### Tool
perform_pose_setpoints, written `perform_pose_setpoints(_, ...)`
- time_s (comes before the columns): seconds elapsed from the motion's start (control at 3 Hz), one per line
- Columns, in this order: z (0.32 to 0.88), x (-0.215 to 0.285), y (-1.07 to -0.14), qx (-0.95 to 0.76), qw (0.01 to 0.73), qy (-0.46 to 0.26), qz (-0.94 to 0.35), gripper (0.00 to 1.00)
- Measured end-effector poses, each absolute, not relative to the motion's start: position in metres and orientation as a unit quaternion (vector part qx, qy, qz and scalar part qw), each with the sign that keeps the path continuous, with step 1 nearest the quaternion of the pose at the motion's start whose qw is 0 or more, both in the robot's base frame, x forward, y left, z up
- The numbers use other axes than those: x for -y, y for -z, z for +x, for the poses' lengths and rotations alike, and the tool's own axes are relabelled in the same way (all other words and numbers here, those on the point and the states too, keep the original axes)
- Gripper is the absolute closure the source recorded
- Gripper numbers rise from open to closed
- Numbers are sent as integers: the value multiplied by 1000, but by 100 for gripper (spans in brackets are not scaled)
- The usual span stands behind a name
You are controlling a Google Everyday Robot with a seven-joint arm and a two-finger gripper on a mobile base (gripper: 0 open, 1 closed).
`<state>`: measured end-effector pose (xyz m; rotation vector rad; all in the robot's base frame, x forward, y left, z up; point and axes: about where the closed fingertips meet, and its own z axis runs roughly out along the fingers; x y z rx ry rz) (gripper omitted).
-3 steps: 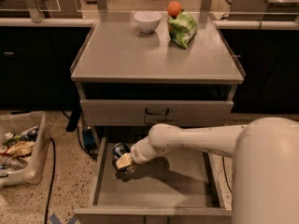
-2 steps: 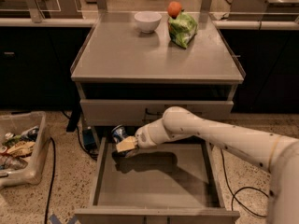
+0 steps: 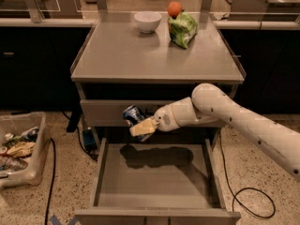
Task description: Pick pepsi can from middle drawer and place on counter
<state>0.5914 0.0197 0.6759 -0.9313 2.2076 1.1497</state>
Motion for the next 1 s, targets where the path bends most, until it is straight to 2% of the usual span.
perform_pose_setpoints(0.33, 591, -20, -676, -806, 240, -420, -340, 100)
perform_pose_setpoints(1.0, 613, -34, -722, -794, 207, -470, -325, 100)
